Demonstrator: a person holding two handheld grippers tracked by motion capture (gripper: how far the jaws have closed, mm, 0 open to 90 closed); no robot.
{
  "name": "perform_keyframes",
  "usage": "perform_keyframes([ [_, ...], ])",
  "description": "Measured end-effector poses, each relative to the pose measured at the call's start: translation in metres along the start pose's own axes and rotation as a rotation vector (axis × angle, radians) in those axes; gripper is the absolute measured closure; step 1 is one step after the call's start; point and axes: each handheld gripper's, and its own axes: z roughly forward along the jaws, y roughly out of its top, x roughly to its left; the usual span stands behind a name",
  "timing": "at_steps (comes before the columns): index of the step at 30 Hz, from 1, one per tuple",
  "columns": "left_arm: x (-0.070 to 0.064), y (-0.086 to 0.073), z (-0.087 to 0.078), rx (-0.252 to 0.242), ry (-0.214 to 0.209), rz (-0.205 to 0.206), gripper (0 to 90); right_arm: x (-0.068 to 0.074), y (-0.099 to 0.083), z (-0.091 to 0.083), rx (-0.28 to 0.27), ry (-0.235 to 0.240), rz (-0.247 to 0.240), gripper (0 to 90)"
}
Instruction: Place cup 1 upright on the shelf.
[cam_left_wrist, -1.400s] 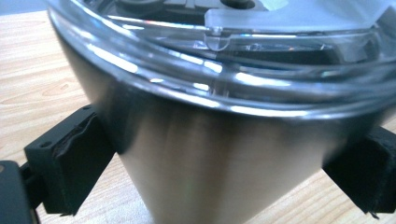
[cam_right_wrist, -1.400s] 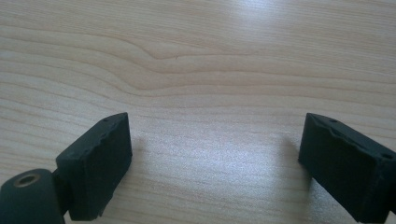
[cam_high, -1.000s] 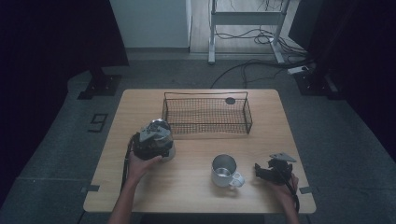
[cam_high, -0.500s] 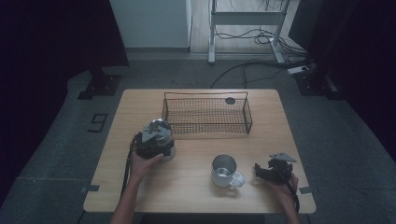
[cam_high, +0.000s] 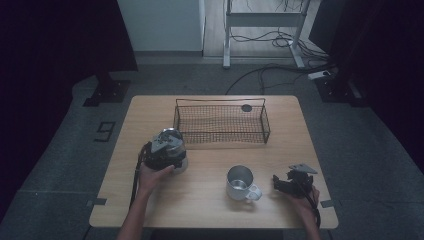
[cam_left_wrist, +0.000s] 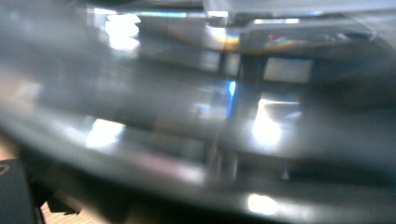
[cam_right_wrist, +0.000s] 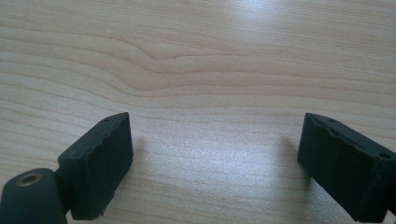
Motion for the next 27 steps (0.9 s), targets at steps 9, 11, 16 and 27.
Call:
perform_keyframes([
  [9, 0.0, 0.002, -0.006, 0.04, -0.017, -0.005, 4.1, 0.0, 0.0, 0.0, 0.0, -0.007, 0.005, 10.5],
  [11, 0.001, 0.003, -0.008, 0.043, -0.02, -0.005, 4.1, 0.0, 0.0, 0.0, 0.0, -0.008, 0.006, 10.6],
  [16, 0.001, 0.008, -0.015, 0.047, -0.026, 0.008, 4.1, 0.0, 0.0, 0.0, 0.0, -0.012, 0.009, 10.8],
  [27, 0.002, 0.024, -0.025, 0.028, -0.029, 0.012, 4.1, 0.0, 0.0, -0.001, 0.0, -0.016, 0.014, 11.5],
])
